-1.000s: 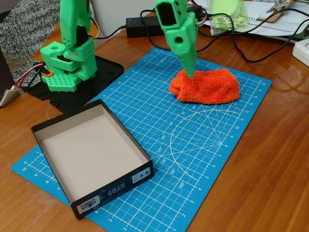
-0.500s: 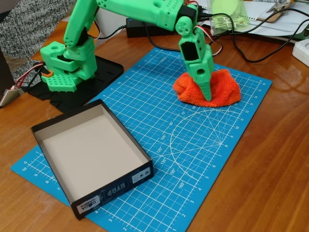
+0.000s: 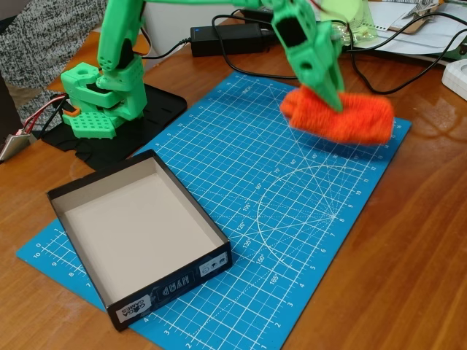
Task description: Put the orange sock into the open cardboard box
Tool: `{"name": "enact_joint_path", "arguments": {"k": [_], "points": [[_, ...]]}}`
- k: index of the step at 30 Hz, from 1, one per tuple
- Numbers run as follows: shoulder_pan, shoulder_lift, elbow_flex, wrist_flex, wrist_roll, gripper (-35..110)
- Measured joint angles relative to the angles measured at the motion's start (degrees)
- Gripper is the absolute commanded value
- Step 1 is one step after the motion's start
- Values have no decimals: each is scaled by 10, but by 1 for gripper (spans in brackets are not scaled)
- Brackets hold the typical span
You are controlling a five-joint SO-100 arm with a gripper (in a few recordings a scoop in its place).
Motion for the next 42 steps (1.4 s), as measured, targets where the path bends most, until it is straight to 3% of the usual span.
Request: {"name": "enact_joint_path", "arguments": {"k": [9,17,23,30,36,42], "points": [[55,209,17,158,31,0],[192,396,250,94,58,0],[330,464,375,-5,-30,0],[448,471,417,-9,-130,0],[490,507,491,23,-182,0],[512,584,611,-14,-191,0]]}}
